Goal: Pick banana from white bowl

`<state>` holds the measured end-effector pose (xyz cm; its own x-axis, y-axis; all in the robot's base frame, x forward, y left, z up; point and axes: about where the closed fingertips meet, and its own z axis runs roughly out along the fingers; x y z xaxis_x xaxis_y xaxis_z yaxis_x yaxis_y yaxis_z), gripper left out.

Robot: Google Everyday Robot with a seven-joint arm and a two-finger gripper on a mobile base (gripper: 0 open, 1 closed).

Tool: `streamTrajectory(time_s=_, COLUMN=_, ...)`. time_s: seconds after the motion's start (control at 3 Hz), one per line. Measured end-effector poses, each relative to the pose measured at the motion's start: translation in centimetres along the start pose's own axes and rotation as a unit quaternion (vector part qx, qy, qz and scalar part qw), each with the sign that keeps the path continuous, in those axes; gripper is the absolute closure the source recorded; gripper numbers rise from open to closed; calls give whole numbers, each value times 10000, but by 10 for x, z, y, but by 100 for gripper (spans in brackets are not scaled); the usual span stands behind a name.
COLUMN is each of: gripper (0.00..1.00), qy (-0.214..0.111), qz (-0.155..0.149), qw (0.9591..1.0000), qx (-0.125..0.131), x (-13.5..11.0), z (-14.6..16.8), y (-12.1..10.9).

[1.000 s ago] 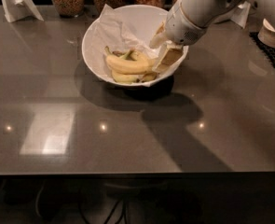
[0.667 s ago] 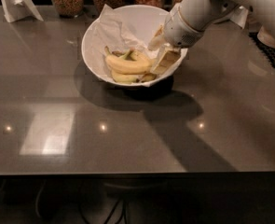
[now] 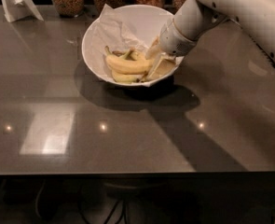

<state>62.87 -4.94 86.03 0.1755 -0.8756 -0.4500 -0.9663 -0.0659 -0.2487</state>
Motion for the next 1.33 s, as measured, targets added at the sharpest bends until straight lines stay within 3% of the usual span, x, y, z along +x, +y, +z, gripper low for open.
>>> streamTrajectory(time_s=0.33, gripper=46, qy=8, qz=-29, qw=10000, qx=-95, x=2, z=13, y=-5)
streamTrajectory(time_s=1.0, gripper=89, qy=36, qz=-125, qw=9999, qx=-39, x=-5, z=8, y=-9)
streamTrajectory(time_s=1.33, gripper=100, qy=92, qz=-257, qw=9995, qx=158, x=-15, z=-17, y=-8)
